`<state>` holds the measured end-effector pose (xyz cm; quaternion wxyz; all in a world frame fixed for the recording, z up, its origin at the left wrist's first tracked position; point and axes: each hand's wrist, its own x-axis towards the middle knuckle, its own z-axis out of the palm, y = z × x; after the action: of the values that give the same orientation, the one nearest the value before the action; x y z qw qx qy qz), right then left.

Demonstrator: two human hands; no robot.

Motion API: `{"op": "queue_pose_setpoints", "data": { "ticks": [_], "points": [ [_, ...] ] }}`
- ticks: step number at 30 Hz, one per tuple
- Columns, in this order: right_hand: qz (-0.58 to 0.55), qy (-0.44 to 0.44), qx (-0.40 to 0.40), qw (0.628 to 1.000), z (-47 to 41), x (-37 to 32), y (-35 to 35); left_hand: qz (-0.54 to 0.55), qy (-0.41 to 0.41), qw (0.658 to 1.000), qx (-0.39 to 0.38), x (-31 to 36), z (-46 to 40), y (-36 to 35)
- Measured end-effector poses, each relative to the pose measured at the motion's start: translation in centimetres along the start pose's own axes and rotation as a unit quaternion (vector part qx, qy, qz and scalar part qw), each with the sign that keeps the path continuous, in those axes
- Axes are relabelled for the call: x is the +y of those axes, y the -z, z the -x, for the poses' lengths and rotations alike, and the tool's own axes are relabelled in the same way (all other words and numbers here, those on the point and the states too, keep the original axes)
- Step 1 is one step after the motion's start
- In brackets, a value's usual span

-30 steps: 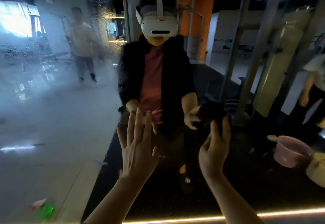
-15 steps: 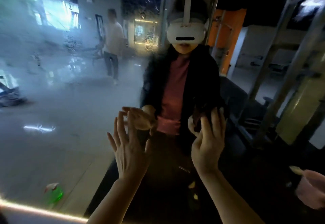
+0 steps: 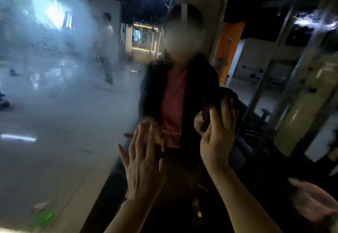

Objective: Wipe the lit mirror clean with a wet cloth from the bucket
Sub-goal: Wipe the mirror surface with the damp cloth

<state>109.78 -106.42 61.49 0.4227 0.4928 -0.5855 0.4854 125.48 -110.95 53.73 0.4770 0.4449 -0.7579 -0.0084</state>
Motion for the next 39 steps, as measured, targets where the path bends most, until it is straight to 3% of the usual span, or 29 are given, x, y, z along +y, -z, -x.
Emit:
{"op": "queue_pose_setpoints", "data": {
  "ticks": [2, 5, 7, 9, 11, 14, 16, 21, 23, 27, 31, 36, 39],
  "points": [
    [0.009, 0.059, -0.047, 0.997, 1.1, -1.2, -1.0, 0.021, 0.001, 0.999, 0.023, -0.4, -0.6, 0.6],
    [0.035, 0.170, -0.202, 0.964, 8.5, -1.5, -1.7, 0.062, 0.014, 0.997, 0.053, -1.6, -2.1, 2.2],
    [0.034, 0.188, -0.233, 0.954, 11.4, -1.0, -1.1, 0.082, 0.005, 0.994, 0.068, -2.9, -3.1, 3.5],
    [0.021, 0.093, -0.173, 0.980, 9.9, -1.4, -0.8, 0.080, -0.014, 0.994, 0.077, -4.4, -4.0, 4.7],
    [0.031, -0.041, -0.040, 0.998, 4.8, -2.6, -0.6, 0.066, -0.022, 0.995, 0.074, -5.8, -5.2, 5.8],
    [0.056, -0.111, 0.047, 0.991, -2.0, -4.6, -1.2, 0.066, -0.030, 0.996, 0.059, -7.3, -7.0, 6.9],
    [0.052, -0.095, 0.024, 0.994, -1.2, -6.8, -2.7, 0.067, -0.043, 0.996, 0.050, -7.7, -8.1, 7.6],
    [0.059, 0.001, -0.165, 0.985, 10.5, -10.0, -4.9, 0.051, -0.093, 0.994, 0.031, -8.7, -9.9, 8.2],
    [0.039, -0.043, -0.132, 0.990, 9.5, -9.9, -4.3, 0.030, -0.120, 0.992, 0.019, -9.3, -10.4, 7.9],
    [0.086, -0.133, 0.053, 0.986, -0.5, -9.3, -3.3, 0.014, -0.132, 0.991, 0.003, -10.0, -10.7, 7.1],
    [0.083, -0.135, 0.029, 0.987, -2.4, -10.7, -5.1, 0.009, -0.132, 0.991, 0.013, -9.9, -10.6, 6.8],
    [0.053, -0.007, -0.123, 0.991, 6.1, -11.6, -5.7, 0.002, -0.146, 0.989, 0.025, -10.0, -10.6, 6.7],
    [0.035, -0.102, -0.001, 0.994, 2.2, -9.6, -4.1, 0.027, -0.134, 0.989, 0.054, -9.6, -10.7, 7.1]
  ]
}}
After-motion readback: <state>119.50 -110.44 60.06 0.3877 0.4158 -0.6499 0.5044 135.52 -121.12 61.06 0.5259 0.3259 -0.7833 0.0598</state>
